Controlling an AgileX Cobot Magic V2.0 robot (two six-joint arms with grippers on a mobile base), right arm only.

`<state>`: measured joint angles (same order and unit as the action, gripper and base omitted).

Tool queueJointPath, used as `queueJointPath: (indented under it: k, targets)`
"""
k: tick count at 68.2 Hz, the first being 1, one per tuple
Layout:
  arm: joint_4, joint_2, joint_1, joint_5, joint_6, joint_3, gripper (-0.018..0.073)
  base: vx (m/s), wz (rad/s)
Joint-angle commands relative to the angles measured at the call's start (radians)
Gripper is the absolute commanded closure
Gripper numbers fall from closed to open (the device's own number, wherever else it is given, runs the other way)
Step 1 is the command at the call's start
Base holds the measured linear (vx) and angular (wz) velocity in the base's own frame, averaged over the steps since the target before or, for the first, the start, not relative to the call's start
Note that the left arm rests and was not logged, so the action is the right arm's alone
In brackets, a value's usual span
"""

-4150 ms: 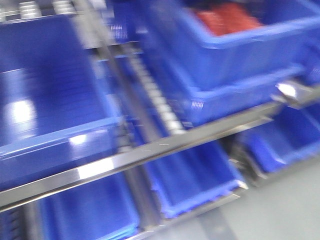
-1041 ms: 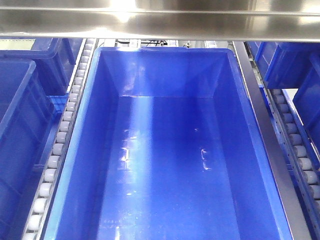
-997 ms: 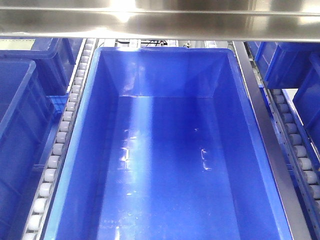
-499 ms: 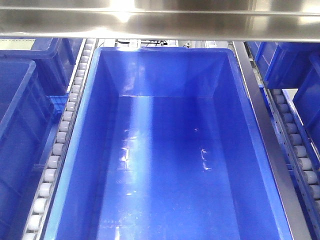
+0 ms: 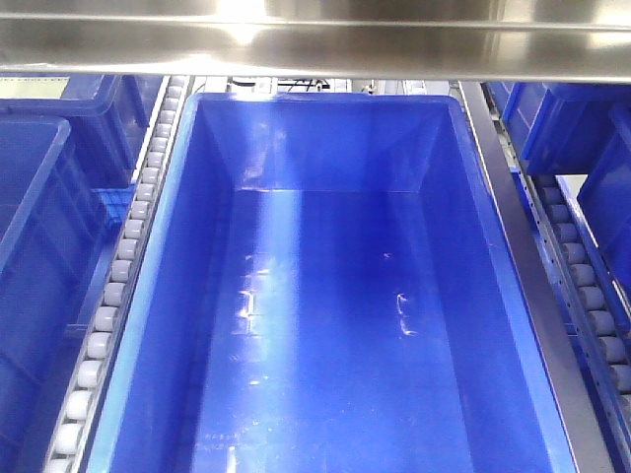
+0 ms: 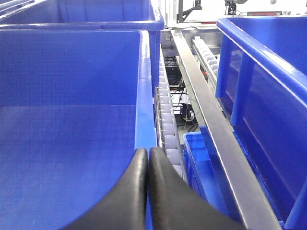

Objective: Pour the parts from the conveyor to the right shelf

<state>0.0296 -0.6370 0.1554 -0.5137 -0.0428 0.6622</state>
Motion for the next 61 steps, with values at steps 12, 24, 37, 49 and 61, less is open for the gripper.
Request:
queueJointPath:
  k: [12, 24, 37, 49, 61]
  targets:
    - [0.044, -0.311, 0.213, -0.058, 0.014, 0.245, 0.0565, 0.00, 0.00]
    - [0.048, -0.530, 0.339, -0.131, 0.024, 0.373, 0.0565, 0.00, 0.00]
    - [0.060, -0.761, 0.424, -0.221, 0.028, 0.525, 0.0565, 0.00, 0.00]
    - [0.067, -0.985, 0.460, -0.383, 0.031, 0.719, 0.0565, 0.00, 0.00]
    - [0.066, -1.155, 0.460, -0.494, 0.029, 0.886, 0.0565, 0.00, 0.00]
